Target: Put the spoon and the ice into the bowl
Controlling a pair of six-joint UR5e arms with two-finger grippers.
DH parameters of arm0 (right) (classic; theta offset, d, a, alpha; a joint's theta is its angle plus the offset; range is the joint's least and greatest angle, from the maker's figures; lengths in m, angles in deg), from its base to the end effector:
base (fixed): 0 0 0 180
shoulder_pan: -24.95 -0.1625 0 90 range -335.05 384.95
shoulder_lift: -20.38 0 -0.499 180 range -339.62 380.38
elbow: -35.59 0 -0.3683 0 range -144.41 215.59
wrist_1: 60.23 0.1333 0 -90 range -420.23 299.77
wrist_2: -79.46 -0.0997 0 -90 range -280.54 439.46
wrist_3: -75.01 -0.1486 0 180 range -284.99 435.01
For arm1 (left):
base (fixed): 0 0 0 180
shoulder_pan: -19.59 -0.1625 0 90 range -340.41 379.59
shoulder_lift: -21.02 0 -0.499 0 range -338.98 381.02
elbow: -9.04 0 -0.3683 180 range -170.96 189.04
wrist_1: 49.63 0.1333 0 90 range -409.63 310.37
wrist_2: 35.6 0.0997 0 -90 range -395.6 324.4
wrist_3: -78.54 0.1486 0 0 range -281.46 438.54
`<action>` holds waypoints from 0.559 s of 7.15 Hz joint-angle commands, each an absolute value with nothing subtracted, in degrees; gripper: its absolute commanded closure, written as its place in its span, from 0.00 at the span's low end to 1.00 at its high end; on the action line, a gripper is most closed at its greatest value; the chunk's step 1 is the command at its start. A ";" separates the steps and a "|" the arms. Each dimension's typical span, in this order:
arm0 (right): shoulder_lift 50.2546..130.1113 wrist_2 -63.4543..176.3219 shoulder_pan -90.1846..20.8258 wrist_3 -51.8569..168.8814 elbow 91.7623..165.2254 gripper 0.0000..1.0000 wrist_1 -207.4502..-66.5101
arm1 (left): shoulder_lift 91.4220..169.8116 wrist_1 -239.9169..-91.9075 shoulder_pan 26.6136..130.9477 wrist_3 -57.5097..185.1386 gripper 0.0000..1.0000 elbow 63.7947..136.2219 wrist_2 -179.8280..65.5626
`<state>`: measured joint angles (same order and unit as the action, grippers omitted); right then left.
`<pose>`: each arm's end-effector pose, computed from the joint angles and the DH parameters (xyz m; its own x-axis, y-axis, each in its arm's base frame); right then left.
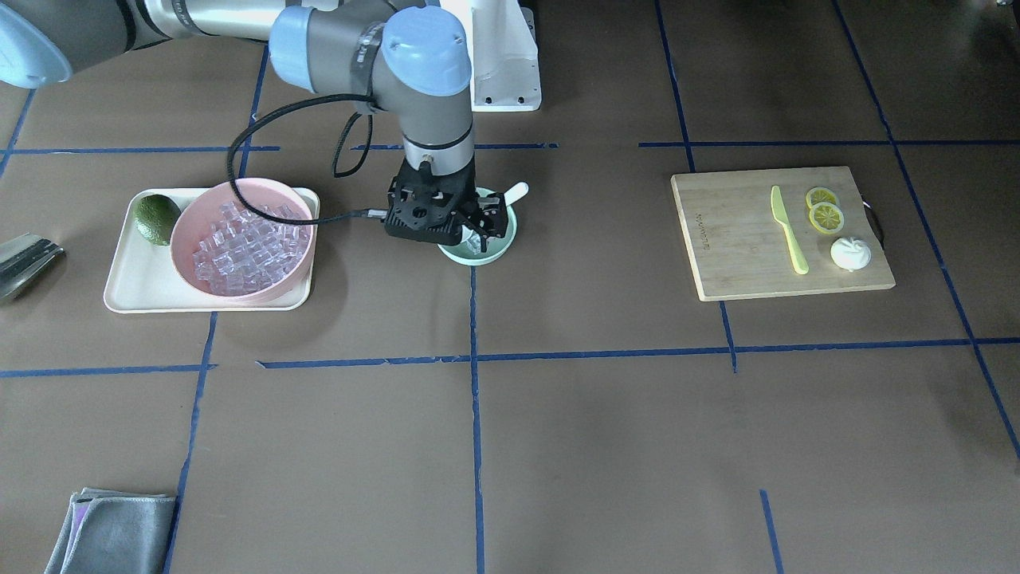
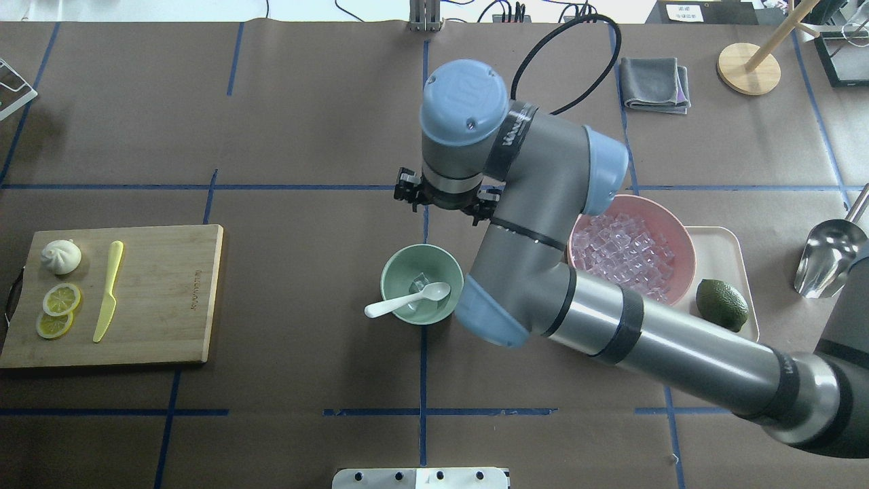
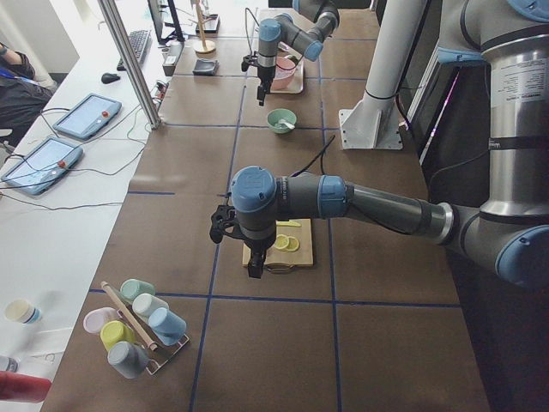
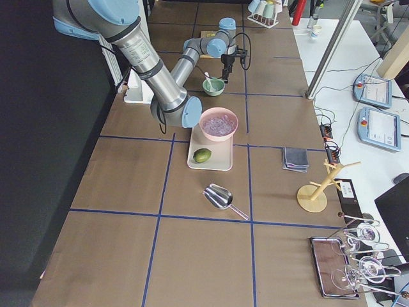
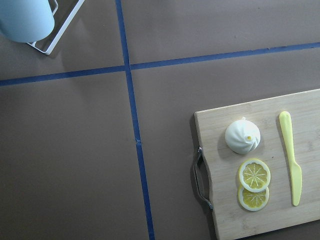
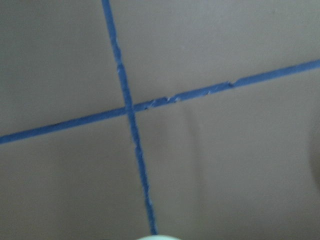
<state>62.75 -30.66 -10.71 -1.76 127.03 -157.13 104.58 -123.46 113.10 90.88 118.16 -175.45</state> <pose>-0.5838 -0.5200 0.2570 0.6685 0.2152 0.7119 -0.2124 0.9726 -0.0945 -0.0440 -0.3951 0.6792 0.6390 0.1290 -0.7583 -0.0772 0.9916 0.1036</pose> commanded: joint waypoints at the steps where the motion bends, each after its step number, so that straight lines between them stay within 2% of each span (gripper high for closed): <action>1: 68.68 -39.33 -21.14 14.72 128.74 0.00 -157.18 | 104.52 -123.11 113.10 90.76 0.00 117.58 -174.82; 4: 83.60 -47.61 -36.26 40.73 137.06 0.00 -157.26 | 104.34 -122.93 113.10 91.11 0.00 117.41 -170.16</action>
